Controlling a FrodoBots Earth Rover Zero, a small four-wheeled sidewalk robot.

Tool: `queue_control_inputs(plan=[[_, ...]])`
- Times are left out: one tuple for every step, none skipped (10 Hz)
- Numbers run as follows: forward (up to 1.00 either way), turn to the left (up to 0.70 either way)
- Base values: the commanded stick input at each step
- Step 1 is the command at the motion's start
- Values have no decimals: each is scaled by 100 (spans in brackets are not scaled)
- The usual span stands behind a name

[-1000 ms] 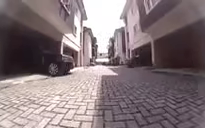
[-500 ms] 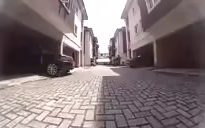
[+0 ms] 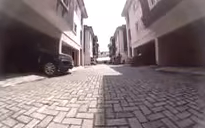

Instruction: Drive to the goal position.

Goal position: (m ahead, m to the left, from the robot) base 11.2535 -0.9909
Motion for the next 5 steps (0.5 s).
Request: queue_control_inputs(plan=[[50,0],[50,0],[50,0],[50,0],[50,0]])
